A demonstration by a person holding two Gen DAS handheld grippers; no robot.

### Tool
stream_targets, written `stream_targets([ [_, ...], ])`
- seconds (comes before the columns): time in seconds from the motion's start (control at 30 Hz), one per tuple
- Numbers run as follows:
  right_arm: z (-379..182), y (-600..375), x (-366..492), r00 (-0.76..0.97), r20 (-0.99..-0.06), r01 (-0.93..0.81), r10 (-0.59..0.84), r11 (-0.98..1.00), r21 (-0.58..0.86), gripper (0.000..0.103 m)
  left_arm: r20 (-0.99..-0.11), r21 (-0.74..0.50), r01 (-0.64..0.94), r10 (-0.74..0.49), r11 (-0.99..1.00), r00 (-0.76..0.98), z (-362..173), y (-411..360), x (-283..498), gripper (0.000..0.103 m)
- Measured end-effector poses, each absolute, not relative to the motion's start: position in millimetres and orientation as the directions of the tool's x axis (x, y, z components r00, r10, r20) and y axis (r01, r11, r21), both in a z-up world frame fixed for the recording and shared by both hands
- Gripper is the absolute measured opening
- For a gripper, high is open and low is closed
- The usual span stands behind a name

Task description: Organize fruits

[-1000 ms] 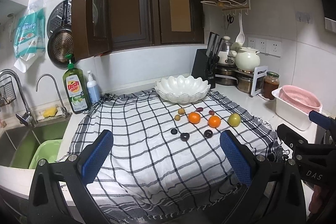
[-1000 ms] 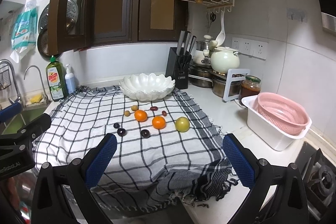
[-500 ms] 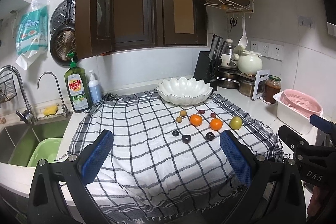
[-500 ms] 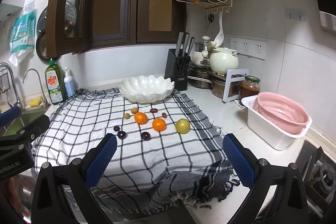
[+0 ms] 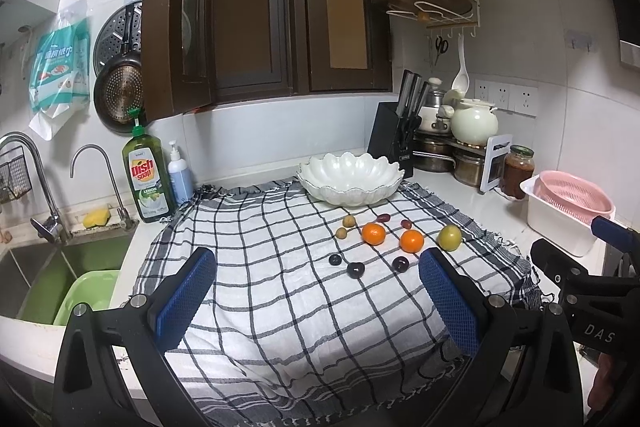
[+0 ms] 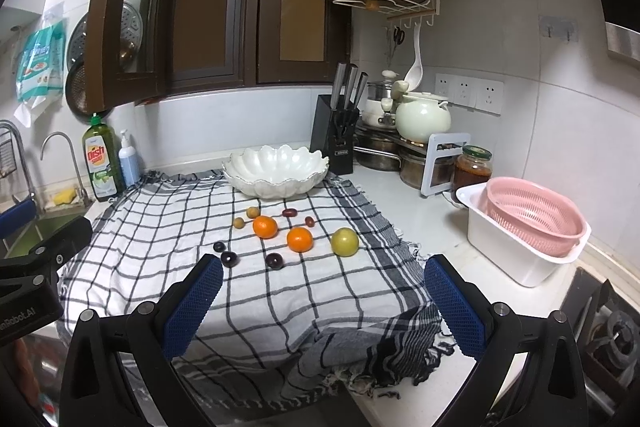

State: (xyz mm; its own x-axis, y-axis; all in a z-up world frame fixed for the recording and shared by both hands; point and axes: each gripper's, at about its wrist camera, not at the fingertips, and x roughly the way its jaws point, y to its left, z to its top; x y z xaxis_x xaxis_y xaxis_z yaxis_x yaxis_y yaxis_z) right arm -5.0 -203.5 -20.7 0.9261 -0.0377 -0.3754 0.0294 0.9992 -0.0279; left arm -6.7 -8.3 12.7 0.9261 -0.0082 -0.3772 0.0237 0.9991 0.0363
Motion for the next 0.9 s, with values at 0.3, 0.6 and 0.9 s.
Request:
stream_targets([
  [0.3, -20.8, -202.6, -5.4, 0.926, -0.375, 0.026, -0.037, 0.999, -0.034, 0.102, -0.374, 0.038, 0.020, -0.004, 0.999, 0.928, 13.7, -8.5, -6.8, 0.103],
  [0.6, -20.7, -202.0, -4.7, 0.926, -0.377, 0.029, -0.040, 0.999, -0.036, 0.102, -0.375, 0.036, 0.026, -0.010, 0.999, 0.927, 14.3, -8.7, -6.1, 0.103],
  [0.9, -21.7, -201.9, -1.7, 0.923, -0.383, 0.023, -0.035, 0.999, -0.036, 0.102, -0.393, 0.037, 0.031, -0.014, 0.999, 0.920, 12.0, -10.3, 0.9, 0.103],
])
